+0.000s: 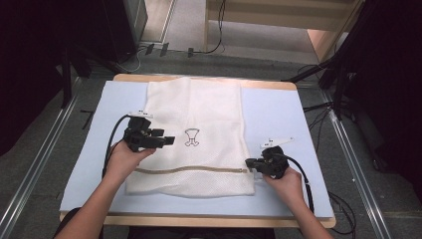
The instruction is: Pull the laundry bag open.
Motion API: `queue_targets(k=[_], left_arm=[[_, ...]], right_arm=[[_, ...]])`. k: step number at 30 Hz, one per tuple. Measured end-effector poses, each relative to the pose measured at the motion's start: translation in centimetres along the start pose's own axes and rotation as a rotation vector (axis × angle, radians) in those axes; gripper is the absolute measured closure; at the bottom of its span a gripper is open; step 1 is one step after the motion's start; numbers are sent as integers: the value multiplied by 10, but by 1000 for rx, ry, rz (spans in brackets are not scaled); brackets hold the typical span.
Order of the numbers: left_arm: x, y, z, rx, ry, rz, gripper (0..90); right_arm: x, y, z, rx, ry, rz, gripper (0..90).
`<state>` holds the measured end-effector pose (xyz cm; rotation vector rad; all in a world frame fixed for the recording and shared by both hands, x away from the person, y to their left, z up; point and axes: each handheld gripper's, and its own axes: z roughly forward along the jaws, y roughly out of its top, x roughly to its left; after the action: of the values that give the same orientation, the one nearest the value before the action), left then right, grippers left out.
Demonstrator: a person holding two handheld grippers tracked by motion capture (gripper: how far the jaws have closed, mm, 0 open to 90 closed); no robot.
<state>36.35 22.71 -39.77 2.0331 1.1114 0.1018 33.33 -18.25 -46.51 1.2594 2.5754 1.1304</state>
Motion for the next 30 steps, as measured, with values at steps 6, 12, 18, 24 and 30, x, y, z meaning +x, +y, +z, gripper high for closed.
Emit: queue_targets(k=[6,12,18,24,30], left_arm=[[-15,5,9,5,-30,44,399],[-27,7,18,32,-57,72,408],[-37,8,26,48,-86,83,425],[-49,10,34,60,-152,90,458],[-64,10,46,95,-176,114,506]], right_arm=[[0,-4,-1,6,22,13,900],[8,-6,-1,18,32,-7,900],[12,-4,1,15,36,-14,900],[17,0,4,13,48,-38,900],[20,1,3,11,33,-56,900]])
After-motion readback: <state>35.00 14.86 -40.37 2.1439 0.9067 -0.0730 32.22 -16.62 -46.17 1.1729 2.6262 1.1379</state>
